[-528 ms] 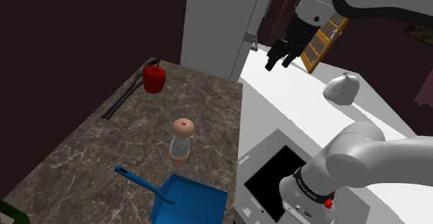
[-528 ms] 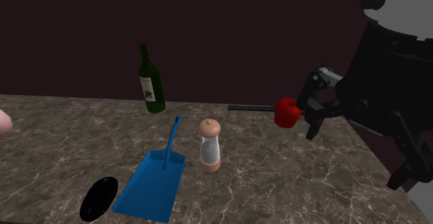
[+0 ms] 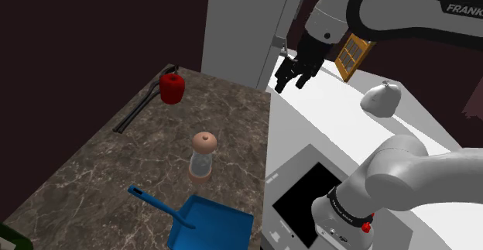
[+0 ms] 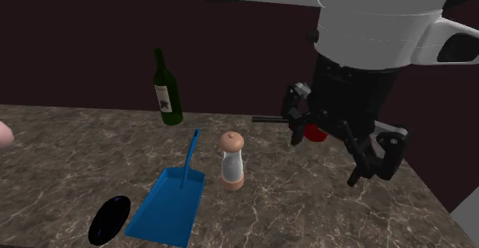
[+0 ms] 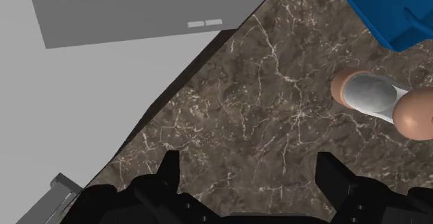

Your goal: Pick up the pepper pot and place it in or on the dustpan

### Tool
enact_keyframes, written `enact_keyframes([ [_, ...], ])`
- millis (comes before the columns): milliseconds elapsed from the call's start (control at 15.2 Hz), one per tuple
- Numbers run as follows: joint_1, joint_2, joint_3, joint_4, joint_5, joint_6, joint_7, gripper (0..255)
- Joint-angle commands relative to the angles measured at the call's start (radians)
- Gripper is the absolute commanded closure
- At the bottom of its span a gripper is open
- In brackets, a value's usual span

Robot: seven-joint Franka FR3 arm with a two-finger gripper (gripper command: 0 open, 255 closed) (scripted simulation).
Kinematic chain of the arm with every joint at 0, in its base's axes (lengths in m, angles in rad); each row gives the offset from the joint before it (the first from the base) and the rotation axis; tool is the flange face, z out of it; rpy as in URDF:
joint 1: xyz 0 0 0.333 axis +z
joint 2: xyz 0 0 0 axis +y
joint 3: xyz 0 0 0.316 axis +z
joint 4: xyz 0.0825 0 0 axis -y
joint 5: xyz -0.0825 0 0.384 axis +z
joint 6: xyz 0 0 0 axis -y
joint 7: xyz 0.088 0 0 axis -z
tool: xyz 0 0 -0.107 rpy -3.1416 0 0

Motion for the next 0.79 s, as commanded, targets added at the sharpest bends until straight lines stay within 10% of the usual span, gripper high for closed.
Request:
enact_keyframes([
  [0,0.016,0.032,0.038,-0.004,0.03,0.034,0.041,0],
  [726,0.083,0.277,0.251,0.047,0.152,0.23,0.262,0],
])
